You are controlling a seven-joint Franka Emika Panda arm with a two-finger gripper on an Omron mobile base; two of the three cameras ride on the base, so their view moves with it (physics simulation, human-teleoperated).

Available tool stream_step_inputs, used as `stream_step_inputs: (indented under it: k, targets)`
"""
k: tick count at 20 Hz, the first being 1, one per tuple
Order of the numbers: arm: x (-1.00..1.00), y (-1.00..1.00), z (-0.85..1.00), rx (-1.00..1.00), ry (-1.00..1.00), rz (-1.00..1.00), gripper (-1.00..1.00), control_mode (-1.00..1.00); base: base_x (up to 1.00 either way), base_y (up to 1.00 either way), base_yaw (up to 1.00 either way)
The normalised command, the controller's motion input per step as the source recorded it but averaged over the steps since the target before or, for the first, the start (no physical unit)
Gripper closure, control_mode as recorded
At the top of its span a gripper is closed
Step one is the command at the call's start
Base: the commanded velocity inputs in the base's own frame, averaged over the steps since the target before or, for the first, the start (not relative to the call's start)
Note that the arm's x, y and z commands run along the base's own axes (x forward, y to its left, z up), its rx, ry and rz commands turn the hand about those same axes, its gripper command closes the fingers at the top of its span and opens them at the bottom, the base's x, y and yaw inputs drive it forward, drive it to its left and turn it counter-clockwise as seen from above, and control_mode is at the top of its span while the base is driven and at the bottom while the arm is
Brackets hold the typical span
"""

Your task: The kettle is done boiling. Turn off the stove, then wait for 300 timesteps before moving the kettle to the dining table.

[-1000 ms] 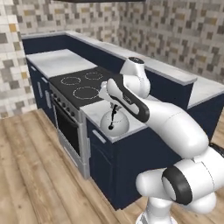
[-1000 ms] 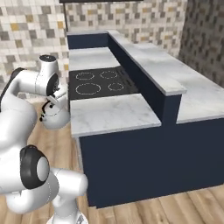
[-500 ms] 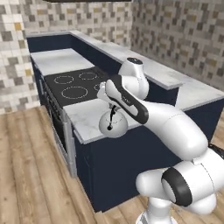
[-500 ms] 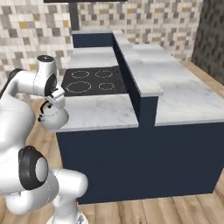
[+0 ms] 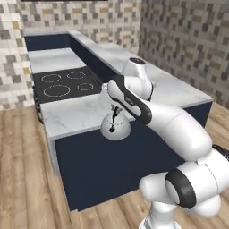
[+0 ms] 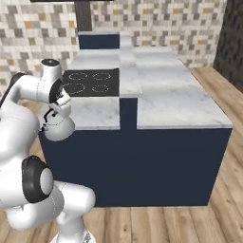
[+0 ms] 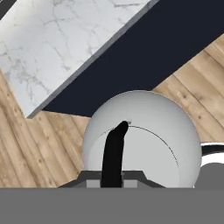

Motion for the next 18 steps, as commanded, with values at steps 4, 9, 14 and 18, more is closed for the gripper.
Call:
stream_step_inputs:
  k: [4,9,14,18]
  targets:
    - [0.00,0.00,0.00,0.00,0.00,0.00,1.00,1.00,-0.68,-0.91,0.13]
    - [0.00,0.00,0.00,0.00,0.00,0.00,1.00,1.00,-0.58,-0.97,0.12]
    - [0.00,0.00,0.00,0.00,0.00,0.00,1.00,1.00,-0.54,-0.97,0.13]
    - [0.00,0.00,0.00,0.00,0.00,0.00,1.00,1.00,-0.48,-0.97,0.14]
